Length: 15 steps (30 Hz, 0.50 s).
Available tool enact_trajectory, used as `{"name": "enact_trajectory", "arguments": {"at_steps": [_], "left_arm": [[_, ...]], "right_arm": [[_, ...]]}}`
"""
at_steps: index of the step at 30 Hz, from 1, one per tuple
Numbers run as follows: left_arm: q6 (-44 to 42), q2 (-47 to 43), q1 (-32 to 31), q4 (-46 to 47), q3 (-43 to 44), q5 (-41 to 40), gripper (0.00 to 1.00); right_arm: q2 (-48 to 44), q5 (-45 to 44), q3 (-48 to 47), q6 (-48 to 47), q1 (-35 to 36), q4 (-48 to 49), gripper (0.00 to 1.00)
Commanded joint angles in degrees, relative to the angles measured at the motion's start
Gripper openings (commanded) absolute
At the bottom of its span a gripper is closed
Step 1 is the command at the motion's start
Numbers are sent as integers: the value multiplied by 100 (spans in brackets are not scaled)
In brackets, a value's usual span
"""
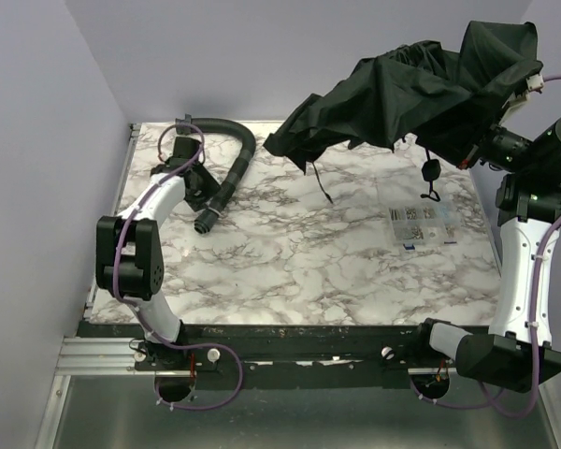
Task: Put away the umbrella
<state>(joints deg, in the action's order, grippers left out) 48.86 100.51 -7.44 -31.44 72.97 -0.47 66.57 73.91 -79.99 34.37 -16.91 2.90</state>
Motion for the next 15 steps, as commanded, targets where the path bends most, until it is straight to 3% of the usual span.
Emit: {"name": "enact_trajectory", "arguments": {"at_steps": [1,8,10,12,13,15], "left_arm": [[-535,-483,519,85,83,649,51],[-1387,-2369,684,2269,-1413,2385,55],[-1464,-3082,868,2737,-1855,2812,73],[-1425,-3695,1103,3349,-2325,3445,93],[-1293,-3949,1258,3631,-2530,3825,98],[-864,-4220,1598,4387,-2961,4526,98]], "right_arm": [[-29,306,-57,-910,-23,-595,0],[237,923,-280,-2423,132,-1965,0],[435,1040,-551,-3785,192,-3123,0],[751,491,-1041,-5346,430,-4747,0],[961,-57,-1411,-6183,854,-5703,0],[1436,-1009,-2009,-7283,1848,-6796,0]]}}
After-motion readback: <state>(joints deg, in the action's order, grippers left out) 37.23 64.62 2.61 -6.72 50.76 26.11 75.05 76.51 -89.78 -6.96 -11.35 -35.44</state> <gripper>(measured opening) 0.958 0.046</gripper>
